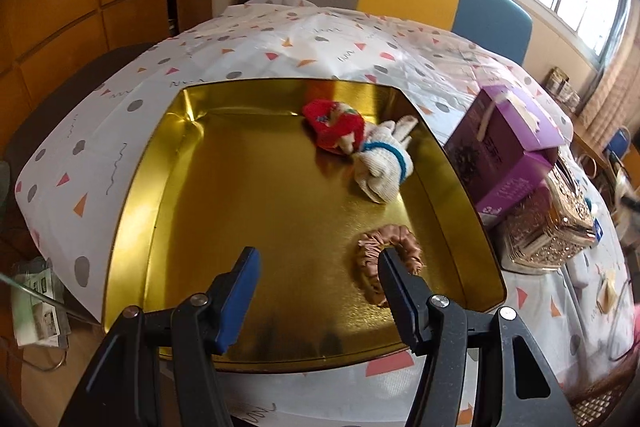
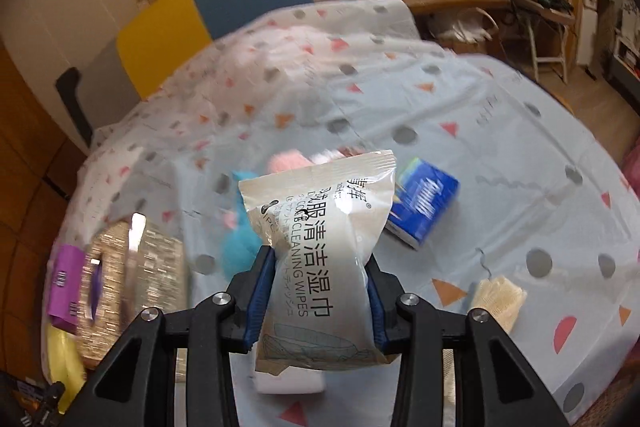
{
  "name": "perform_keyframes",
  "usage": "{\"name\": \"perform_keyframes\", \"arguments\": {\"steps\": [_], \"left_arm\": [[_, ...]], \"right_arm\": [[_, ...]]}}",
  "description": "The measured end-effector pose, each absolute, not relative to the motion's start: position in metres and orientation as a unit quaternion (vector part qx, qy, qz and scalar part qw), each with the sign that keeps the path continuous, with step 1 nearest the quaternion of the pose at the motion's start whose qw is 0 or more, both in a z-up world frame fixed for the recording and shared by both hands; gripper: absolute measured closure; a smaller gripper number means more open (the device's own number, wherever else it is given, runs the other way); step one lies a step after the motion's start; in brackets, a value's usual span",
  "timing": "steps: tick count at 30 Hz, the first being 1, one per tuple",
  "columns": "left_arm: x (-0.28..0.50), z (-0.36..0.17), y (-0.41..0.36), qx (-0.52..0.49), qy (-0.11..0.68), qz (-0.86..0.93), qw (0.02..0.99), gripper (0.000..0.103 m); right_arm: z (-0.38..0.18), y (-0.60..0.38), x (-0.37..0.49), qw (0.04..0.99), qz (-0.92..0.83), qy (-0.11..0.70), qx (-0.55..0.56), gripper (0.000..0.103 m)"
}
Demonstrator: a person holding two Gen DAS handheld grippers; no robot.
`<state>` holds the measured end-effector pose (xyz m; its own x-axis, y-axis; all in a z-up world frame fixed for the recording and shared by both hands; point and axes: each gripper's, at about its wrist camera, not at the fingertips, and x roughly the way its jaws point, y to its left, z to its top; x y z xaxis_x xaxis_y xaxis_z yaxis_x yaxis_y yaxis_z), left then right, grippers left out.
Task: Organize soft objects
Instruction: 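Grasp the white cleaning-wipes pack with the right gripper and lift it, then carry the wipes pack into the gold tray and open the right gripper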
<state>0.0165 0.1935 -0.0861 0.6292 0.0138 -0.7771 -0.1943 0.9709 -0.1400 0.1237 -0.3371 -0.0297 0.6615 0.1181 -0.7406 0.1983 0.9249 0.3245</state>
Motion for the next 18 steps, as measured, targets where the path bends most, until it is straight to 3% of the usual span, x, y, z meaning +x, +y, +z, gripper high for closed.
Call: {"name": "perform_keyframes", "arguments": {"steps": [11, 18], "left_arm": [[0.010, -0.080, 0.215, -0.122, 0.414, 0.080, 0.899, 0.041], [0.000, -0.075, 0.236, -0.134, 0.397, 0.109, 0.901, 0.041]], "right_arm": [[0.080, -0.129, 0.130, 0.900, 0.206, 0.374, 0.084, 0.062], [0.051, 0.008, 0.098, 0.844, 0.328, 0.425, 0.019, 0.062]]}}
